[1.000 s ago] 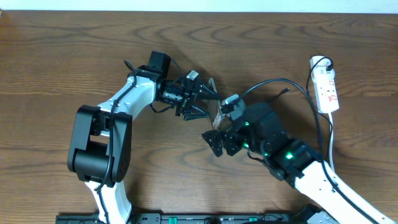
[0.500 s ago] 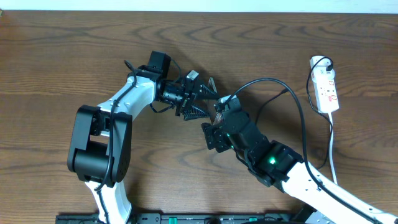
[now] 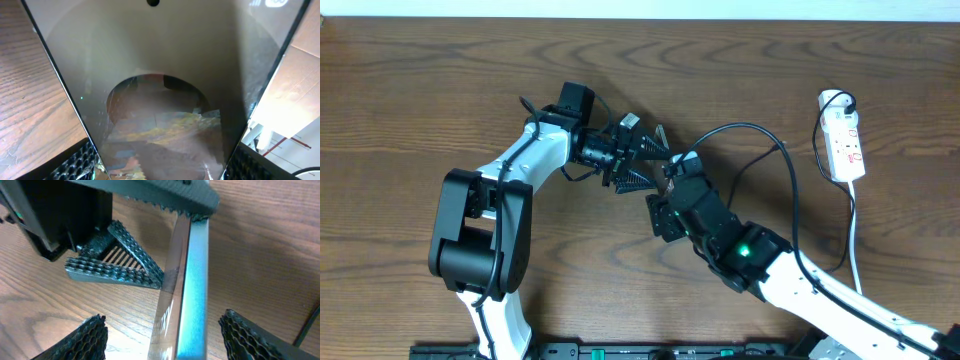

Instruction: Plug charger to phone and switch on socket

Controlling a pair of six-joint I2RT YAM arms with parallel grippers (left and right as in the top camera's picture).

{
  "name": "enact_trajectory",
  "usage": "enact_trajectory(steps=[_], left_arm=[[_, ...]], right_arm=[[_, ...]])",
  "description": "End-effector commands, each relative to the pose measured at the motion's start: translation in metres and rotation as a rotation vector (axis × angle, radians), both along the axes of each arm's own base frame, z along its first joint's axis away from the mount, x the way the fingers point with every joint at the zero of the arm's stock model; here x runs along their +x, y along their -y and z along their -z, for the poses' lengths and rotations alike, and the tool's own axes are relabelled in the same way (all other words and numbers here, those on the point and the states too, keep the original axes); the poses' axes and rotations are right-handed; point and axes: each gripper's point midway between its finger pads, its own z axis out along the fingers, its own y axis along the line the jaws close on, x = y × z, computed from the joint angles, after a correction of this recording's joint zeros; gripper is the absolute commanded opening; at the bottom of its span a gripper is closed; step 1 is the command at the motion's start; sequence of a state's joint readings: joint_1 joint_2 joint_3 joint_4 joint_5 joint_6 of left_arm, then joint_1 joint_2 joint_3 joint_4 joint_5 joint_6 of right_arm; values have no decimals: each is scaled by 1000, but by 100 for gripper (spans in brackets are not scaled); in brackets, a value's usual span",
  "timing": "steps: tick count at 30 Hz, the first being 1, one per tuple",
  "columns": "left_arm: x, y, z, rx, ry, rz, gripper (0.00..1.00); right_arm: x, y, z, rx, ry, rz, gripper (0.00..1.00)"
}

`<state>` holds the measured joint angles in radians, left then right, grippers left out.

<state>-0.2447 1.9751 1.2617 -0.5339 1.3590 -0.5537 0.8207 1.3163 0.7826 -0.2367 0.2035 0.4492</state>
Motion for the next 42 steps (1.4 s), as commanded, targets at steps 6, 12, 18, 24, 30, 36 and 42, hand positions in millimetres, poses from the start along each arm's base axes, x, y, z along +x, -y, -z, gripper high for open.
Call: enact_trajectory(steps=[6,12,18,24,30,36,42], left_arm=[[-2,0,-6,-40,-16,7,58],[-2,0,-5,-39,-16,7,58],[-2,0,-6,-40,-16,7,58],[-2,0,-5,-39,-16,7,58],[-2,0,-6,-40,-16,7,58],[-2,0,-5,-39,-16,7,59],[-2,0,-5,-39,-15,7,77]], right_arm=[[4,-7,-11,33,30,13,53],[4,-8,-10,34,27,10,29],[4,-8,-10,34,26,10,18],[3,-8,-10,36,25,7,11],[3,-9,-10,37,24,5,3],[3,-8,-10,38,24,5,1],[4,-8,-10,37,24,7,1]])
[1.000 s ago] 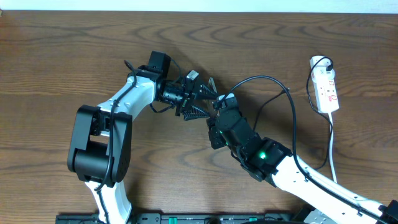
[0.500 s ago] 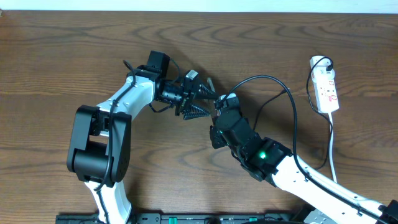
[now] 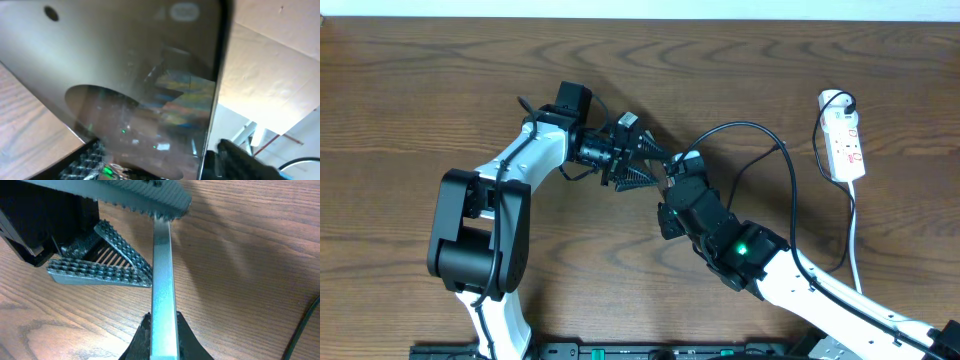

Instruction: Plug charger to phone and switch on socket

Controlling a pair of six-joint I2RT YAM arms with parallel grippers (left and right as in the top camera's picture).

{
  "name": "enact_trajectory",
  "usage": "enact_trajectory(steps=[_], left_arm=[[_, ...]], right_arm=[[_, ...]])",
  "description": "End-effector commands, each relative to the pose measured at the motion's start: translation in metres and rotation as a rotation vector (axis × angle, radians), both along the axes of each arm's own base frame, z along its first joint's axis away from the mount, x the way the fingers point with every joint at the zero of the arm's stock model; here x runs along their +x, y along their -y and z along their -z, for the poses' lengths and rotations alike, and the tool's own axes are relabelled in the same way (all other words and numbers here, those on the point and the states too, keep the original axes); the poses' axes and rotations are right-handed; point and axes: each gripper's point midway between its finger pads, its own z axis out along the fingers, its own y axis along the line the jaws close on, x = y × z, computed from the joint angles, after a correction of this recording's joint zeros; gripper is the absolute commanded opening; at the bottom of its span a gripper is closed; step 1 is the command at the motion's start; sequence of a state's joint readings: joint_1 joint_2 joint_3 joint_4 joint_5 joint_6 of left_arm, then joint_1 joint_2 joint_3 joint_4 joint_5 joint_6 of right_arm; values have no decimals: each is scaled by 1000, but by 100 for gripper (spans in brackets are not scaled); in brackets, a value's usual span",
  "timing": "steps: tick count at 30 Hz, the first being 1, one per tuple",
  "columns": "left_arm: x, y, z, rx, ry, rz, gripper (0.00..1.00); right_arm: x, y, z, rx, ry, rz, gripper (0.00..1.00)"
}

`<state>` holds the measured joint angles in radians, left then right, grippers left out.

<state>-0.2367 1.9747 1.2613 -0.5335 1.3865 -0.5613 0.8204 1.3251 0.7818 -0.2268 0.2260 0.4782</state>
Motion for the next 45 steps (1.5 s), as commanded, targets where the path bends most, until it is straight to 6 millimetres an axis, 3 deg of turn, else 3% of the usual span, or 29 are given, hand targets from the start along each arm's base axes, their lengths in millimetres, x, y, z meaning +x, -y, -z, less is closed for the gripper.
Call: enact_trajectory(steps=[1,6,13,19,25,31,34,38,45], left_arm=[[-3,2,-1,-15,-2,11,79],[0,1,-1,-19,14,6,81],[15,-7,-4,-34,82,-23,81],[26,-15,-10,-44,140,-50,81],[38,-26,-33,-5,274,-98,82],[42,-40,-80,113,482,-184,82],[35,-53,-102,230,582,-242,82],[9,-86,-121,462,681,-315,82],[-52,-163,-124,903,673,-439,82]], right_arm=[[0,-10,-12,29,24,-28,1],[2,-7,-18,48,33,-9,1],[14,18,-37,123,45,122,1],[11,39,-57,152,63,166,1],[-5,64,-73,218,33,249,1],[-28,88,-87,218,41,266,1],[-39,97,-96,231,53,265,1],[-54,118,-107,267,72,316,1],[-77,142,-120,340,93,368,1]])
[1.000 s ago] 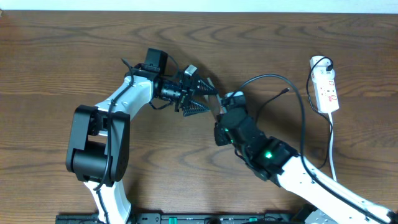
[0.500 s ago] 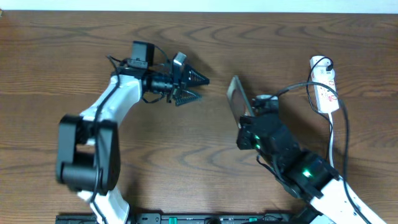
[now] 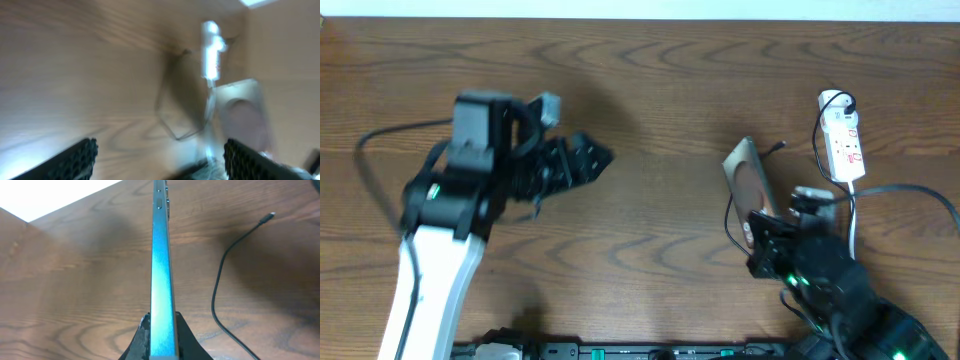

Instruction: Plug charger to phone and switch on socket

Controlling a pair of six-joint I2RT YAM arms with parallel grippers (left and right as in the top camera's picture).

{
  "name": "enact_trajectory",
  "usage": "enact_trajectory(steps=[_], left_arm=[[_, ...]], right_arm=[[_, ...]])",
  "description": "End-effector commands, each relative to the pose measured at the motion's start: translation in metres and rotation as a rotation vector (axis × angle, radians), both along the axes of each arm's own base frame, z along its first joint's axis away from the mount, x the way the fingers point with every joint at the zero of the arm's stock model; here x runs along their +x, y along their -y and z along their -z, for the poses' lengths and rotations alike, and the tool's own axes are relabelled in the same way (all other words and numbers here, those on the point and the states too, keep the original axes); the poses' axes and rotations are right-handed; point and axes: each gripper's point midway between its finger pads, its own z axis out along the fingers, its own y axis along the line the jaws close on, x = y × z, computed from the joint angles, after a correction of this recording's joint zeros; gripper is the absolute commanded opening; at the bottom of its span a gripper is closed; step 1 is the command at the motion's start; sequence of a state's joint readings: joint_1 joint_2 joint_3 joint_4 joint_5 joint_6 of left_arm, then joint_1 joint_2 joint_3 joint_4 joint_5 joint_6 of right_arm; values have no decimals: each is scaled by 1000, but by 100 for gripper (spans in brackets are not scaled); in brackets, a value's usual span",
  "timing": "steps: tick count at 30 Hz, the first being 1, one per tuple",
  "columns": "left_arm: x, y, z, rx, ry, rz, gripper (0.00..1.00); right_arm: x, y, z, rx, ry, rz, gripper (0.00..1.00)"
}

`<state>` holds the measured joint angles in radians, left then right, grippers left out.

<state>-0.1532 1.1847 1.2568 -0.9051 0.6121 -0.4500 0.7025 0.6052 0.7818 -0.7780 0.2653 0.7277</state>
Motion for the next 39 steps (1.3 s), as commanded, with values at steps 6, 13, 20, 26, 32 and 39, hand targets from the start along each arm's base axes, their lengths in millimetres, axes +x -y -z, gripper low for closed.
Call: enact_trajectory(steps=[6,13,20,26,32,39], left_arm=[[-54,-65,3,303,16,-180,82],[-99,-72,6,295,18,-191,81],[-127,-76,11,235,52,-261,81],[-140,-79,18,199,79,-303,82],[-137,-90,23,248,93,-348,81],[-120,-91,29,201,94,-428,82]], right_arm=[[-18,44,-1,133,-41,257,1],[-20,46,8,159,-78,296,1],[-17,26,35,265,-155,288,1],[-5,-16,46,407,-144,147,1],[3,-57,48,583,-70,-25,1],[-3,-84,56,717,1,-200,1]])
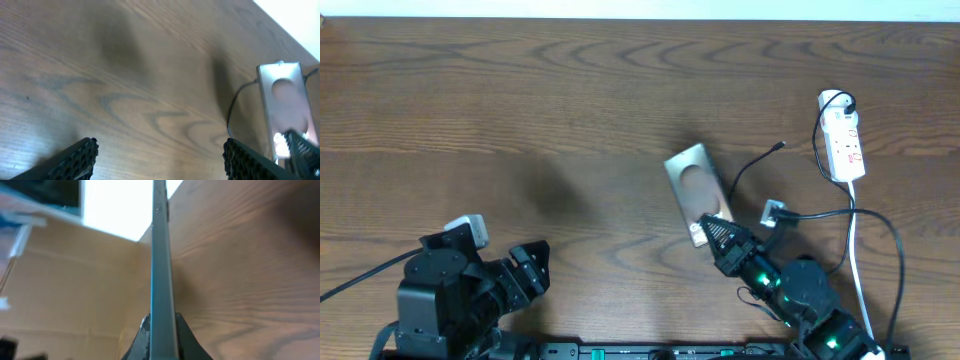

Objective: Plug charger to phone and switch on socket
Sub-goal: 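Move the left gripper to the phone held by the right gripper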

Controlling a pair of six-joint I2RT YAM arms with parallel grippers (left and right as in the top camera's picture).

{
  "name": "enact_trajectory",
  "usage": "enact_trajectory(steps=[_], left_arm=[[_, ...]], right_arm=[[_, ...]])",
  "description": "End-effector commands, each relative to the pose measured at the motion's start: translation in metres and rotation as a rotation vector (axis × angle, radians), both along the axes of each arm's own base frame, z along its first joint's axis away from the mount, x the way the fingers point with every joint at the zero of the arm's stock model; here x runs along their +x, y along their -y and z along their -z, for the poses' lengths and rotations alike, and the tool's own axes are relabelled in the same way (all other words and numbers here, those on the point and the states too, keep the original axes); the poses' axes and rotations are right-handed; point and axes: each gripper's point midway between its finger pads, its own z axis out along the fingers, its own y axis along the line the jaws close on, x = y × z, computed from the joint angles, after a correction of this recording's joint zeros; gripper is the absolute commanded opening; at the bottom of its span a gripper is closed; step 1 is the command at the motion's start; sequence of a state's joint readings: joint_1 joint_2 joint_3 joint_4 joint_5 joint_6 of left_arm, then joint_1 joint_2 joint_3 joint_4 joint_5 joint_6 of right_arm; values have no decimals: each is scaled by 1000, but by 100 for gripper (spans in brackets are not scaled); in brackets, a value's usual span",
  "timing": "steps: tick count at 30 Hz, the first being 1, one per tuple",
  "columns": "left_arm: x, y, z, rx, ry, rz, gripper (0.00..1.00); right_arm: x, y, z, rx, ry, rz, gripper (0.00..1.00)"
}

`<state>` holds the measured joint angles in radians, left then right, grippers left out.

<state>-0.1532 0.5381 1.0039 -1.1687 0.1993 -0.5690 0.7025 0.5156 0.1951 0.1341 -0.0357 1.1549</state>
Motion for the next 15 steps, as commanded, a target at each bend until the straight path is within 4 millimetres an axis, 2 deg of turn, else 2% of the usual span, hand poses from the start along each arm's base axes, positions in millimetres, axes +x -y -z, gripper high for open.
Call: enact_trajectory(steps=[1,4,6,11,15], left_arm=[[8,-4,10,-37,-14,-82,82],[20,-1,17,-64,3,-97,82],[31,7,19,-100,31,-67,82],[54,54,10,-289,154,144,82],[62,69,13,-397,169,184,82]], right_arm=[[-11,-12,4,40,20,-95,1],[-11,-13,8,75,15,-95,1],[-9,-13,8,85,19,-87,1],[0,-9,13,111,-25,-51,1],[8,-7,12,120,-22,-39,1]])
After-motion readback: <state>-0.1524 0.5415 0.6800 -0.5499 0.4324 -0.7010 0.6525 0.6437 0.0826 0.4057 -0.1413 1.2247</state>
